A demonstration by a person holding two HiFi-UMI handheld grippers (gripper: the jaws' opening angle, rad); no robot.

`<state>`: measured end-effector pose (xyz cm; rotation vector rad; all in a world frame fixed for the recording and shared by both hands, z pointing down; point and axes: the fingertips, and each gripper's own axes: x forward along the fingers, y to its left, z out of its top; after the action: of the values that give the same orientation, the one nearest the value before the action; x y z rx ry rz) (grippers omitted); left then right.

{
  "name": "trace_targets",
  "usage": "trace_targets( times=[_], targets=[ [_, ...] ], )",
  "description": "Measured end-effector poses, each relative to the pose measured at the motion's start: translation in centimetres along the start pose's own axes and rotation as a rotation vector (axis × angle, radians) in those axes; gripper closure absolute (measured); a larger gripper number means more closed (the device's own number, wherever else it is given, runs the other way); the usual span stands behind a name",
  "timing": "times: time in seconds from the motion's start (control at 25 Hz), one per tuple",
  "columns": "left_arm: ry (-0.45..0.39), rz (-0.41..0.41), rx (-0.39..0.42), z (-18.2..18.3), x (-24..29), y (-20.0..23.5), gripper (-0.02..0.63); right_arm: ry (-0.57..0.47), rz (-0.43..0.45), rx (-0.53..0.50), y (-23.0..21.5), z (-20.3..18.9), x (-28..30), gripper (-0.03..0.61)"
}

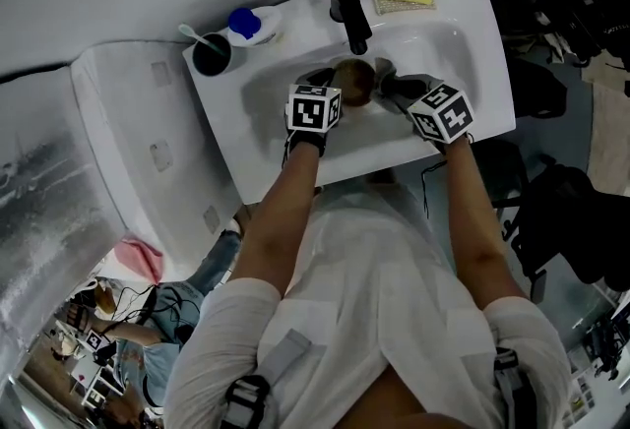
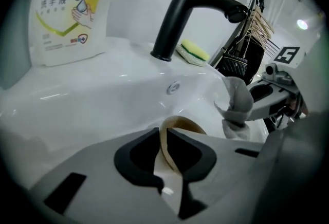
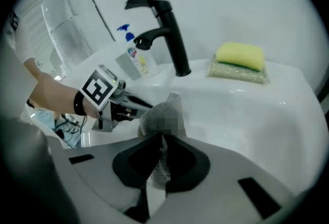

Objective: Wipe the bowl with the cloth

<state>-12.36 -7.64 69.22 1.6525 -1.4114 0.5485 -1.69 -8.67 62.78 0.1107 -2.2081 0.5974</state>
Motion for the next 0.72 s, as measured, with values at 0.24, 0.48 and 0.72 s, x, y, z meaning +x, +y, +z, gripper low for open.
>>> trace_targets(
  times=[0.24,0.48,0.72],
  targets=[
    [-0.025,-0.014,-0.033,0.6,-1.4,-0.1,0.469,-0.195,-0.147,0.035,-1.5,1.9,-3.1,0.537],
    [-0.088,-0.019,-0.019,2.2,-4.6,-0.1,0.469,-0.357,-0.222,0.069,-1.2,3.7,-5.8,0.537],
    [-0.221,-0.073,0.052,4.8,-9.9,-1.4,0.472,-0.513,-0.285,0.091,-0.2,5.4,-10.0,0.537]
  ],
)
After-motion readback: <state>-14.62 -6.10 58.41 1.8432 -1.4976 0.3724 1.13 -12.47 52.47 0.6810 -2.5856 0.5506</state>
